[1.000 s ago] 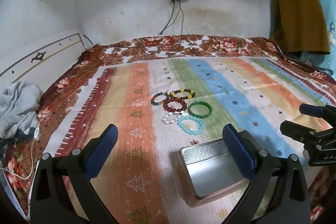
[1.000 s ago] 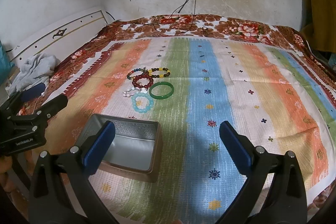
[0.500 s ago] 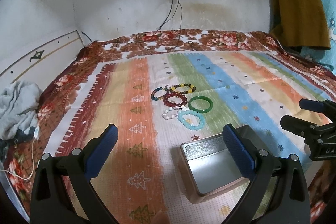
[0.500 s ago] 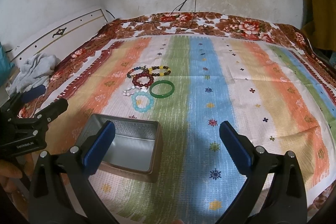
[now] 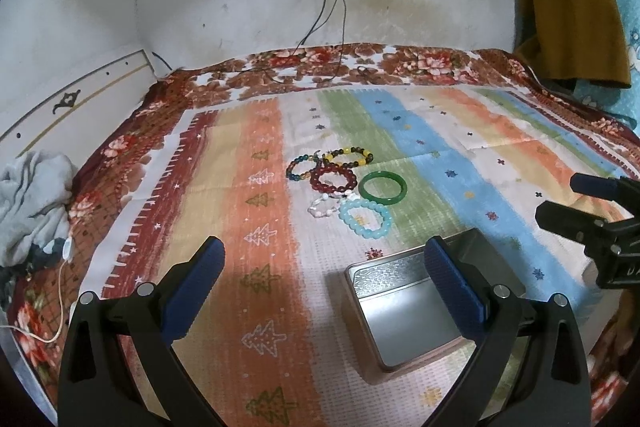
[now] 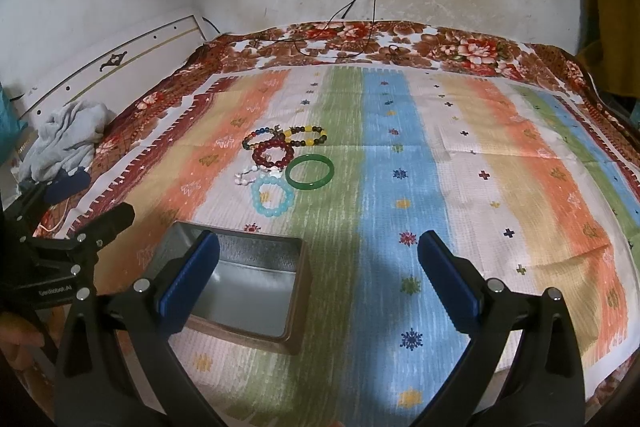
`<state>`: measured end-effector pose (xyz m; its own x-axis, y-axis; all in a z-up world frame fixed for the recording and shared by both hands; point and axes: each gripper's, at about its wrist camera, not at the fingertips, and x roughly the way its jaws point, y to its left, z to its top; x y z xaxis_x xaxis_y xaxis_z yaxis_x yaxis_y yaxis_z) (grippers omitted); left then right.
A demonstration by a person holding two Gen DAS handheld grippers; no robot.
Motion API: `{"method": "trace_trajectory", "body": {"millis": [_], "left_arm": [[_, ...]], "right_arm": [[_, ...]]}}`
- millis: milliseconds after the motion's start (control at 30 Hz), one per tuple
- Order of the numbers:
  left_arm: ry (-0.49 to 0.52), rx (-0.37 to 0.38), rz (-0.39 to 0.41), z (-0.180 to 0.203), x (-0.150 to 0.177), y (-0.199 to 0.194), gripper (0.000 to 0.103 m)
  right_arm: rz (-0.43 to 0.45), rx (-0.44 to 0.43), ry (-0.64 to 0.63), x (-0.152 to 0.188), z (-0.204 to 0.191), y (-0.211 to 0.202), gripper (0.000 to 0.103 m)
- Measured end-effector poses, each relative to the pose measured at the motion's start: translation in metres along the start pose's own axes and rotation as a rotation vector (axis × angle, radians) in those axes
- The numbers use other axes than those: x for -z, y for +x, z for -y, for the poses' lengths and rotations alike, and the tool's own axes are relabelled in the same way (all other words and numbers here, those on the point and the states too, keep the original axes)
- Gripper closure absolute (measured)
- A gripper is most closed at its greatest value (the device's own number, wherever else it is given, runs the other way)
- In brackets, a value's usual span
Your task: Organize jewelry
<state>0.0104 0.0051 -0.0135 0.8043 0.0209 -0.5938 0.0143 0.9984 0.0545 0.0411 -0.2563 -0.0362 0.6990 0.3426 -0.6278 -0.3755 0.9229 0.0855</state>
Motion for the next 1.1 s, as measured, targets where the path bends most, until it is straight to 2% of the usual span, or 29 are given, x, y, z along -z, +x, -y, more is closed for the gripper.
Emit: {"method": "trace_trajectory", "body": {"millis": [133, 367, 533, 633, 767, 1100], "left_arm": [[0.006, -0.02, -0.026, 0.0, -0.003, 0.007, 0.005], [-0.008, -0.041, -0.022, -0.008, -0.016, 0.021, 0.005], [0.016, -0.014, -0.047, -0.008, -0.025, 0.035, 0.005], [0.031, 0.033, -0.071, -0.006, -0.027, 0.043, 0.005], [0.05, -0.003, -0.076, -0.006, -0.032, 0.052, 0.005], [0.026, -0.022, -0.108, -0.017, -0.052, 0.083, 0.005]], "right_arm": [[-0.004, 0.007, -0.002, -0.005, 0.0, 0.003, 0.005], [-0.02, 0.009, -0.011, -0.022, 0.005, 0.014, 0.005], [-0.036, 0.011, -0.024, -0.028, 0.007, 0.021, 0.005], [-0.04, 0.018, -0.03, -0.037, 0.007, 0.03, 0.005], [-0.042, 0.018, -0.035, -0.053, 0.005, 0.044, 0.005], [-0.076, -0.017, -0.01, -0.076, 0.013, 0.075, 0.005]]}}
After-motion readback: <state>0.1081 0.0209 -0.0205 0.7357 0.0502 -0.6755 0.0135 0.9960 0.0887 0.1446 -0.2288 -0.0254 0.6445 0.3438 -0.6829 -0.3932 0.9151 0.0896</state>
